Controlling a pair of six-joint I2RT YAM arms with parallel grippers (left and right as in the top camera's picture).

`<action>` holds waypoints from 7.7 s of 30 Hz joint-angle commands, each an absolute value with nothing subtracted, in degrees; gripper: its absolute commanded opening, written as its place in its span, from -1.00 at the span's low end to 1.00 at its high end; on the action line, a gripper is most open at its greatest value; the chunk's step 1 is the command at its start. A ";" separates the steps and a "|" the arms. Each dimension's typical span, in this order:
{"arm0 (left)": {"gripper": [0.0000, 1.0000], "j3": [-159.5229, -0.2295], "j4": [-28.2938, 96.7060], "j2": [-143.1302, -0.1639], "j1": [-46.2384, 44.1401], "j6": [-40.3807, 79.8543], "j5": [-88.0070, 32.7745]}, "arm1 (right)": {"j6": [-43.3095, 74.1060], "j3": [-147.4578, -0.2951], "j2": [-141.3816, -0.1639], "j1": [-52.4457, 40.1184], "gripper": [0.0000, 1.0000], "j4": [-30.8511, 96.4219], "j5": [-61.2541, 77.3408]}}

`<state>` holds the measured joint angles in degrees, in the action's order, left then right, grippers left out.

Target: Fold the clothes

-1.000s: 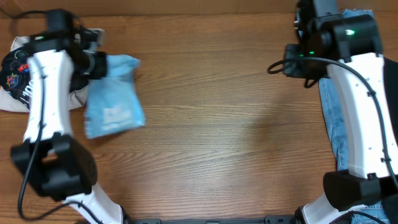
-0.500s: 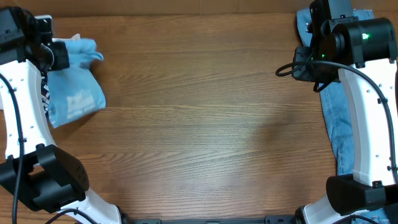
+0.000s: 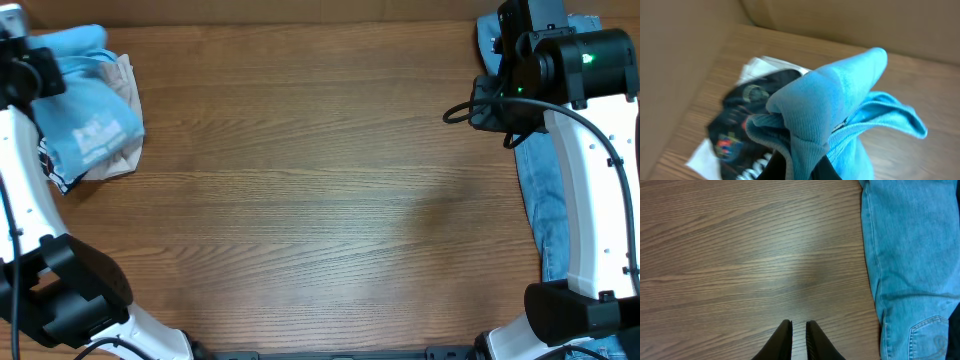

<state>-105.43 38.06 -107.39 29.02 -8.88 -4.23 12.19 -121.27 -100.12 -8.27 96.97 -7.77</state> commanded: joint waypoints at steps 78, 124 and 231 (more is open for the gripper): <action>-0.58 -116.68 39.75 -131.74 28.21 -6.76 -7.07 | 12.23 -122.58 -98.41 -8.23 -0.72 97.03 -4.19; -0.52 -139.06 81.89 -134.15 30.26 4.93 1.04 | 11.94 -122.58 -98.41 -8.23 -0.71 97.06 -3.09; 1.00 -70.50 73.28 -41.56 -4.91 1.69 6.55 | 10.50 -47.44 -42.30 -8.23 1.00 60.73 -1.19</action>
